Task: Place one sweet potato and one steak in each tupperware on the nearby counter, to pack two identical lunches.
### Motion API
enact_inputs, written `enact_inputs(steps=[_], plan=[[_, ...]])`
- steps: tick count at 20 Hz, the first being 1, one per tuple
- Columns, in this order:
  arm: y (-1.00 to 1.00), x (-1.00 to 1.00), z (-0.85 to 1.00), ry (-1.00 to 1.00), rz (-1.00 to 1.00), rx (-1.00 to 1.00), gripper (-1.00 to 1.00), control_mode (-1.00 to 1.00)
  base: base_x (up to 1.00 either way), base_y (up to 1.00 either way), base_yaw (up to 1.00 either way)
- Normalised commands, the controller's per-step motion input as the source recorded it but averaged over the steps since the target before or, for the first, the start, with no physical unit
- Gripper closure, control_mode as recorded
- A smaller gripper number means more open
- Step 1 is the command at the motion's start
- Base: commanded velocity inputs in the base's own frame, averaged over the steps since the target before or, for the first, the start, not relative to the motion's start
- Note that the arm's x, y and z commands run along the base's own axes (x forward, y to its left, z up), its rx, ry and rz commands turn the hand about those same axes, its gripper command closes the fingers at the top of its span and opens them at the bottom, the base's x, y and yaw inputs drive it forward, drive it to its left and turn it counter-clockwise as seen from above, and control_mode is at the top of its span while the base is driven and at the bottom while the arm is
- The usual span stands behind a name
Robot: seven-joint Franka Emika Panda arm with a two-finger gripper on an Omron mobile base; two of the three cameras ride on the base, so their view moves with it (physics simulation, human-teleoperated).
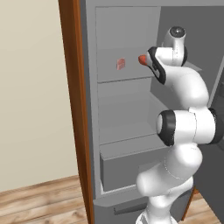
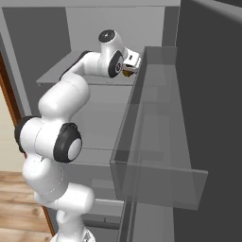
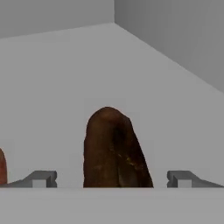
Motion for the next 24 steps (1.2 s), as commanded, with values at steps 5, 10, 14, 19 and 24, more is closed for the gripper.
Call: enact_inputs(steps=[5,10,14,19,24], plan=[[0.0,0.0,-0.72,0.22,0.0,-0.05,1.0,-1.0,0.0,0.0,0.0],[0.0,0.05,-0.5,0.13,0.0,-0.03,1.0,-1.0,0.0,0.0,0.0],[0.0,0.26,-0.13,-0.02,0.0,0.0,1.0,-1.0,0.0,0.0,0.0],[0.0,0.06,-0.26,-0.03,0.0,0.0,1.0,-1.0,0.0,0.0,0.0],[0.04,-0.88,-0.57,-0.01,0.01,-0.01,1.0,-1.0,0.0,0.0,0.0]])
